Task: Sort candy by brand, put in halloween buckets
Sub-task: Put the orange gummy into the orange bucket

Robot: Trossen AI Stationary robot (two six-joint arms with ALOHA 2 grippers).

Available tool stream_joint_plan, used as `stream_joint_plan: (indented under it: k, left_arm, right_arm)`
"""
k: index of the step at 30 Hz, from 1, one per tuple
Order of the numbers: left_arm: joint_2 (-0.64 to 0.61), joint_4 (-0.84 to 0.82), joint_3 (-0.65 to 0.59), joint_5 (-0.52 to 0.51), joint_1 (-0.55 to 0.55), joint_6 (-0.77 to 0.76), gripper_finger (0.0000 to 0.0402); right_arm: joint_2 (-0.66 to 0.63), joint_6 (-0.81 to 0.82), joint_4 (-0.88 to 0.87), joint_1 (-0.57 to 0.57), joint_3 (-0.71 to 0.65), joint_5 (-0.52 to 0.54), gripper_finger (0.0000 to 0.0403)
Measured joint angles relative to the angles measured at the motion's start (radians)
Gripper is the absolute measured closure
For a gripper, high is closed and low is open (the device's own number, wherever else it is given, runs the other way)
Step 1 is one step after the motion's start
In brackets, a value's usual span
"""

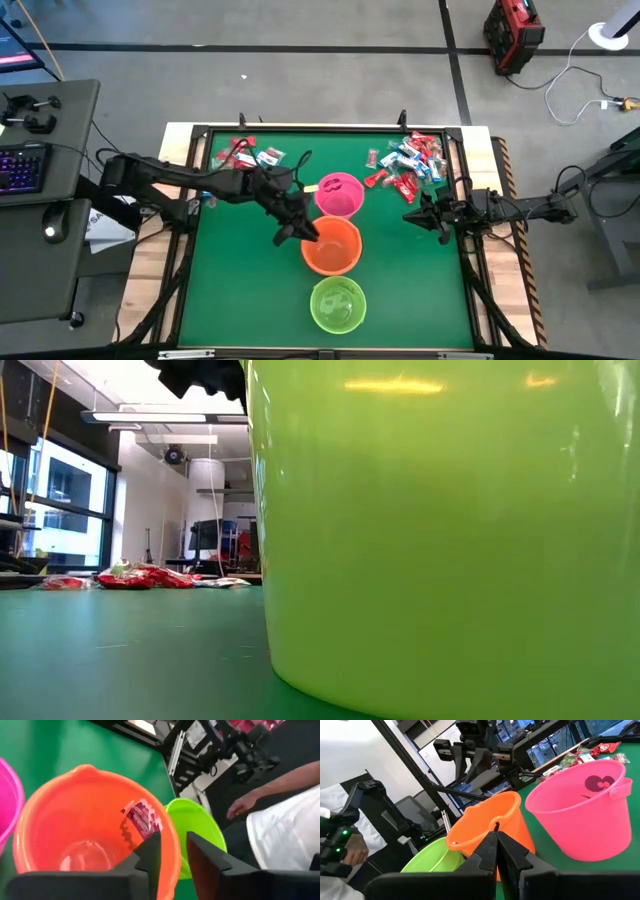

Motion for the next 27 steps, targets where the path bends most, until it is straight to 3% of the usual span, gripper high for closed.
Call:
stream_joint_plan:
  k: [3,8,10,14,17,20,24,27]
  left_arm:
    - [-0.014,-0.028,0.009,0.02,0.027,-0.031,0.0266]
    - [-0.083,-0.338,0.097,0.084,0.131,0.038,0.0225]
    - [-0.113,-0.438,0.106,0.035,0.175,0.092,0.0221]
    - [-0.165,-0.568,0.104,-0.169,0.261,0.21,0.0224]
    - [-0.169,-0.588,0.105,-0.19,0.331,0.229,0.0226]
    - [-0.17,-0.587,0.104,-0.143,0.387,0.201,0.0227]
    - [-0.17,-0.579,0.104,-0.113,0.432,0.191,0.0227]
    - [-0.17,-0.556,0.104,-0.113,0.452,0.207,0.0227]
  right_arm:
    - [0.0,0.0,0.0,0.0,0.0,0.0,0.0402]
    - [0.0,0.0,0.0,0.0,0.0,0.0,0.0402]
    - [0.001,0.0,0.0,0.0,0.0,0.0,0.0402]
    - [0.002,0.0,0.0,0.0,0.0,0.0,0.0402]
    - [0.002,-0.093,0.001,0.0,0.0,0.01,0.0402]
    - [0.003,-0.194,0.049,0.0,0.0,0.105,0.0402]
    - [0.002,0.039,0.295,0.0,0.001,0.254,0.0402]
    - [0.006,0.157,0.459,-0.001,0.001,0.461,0.0402]
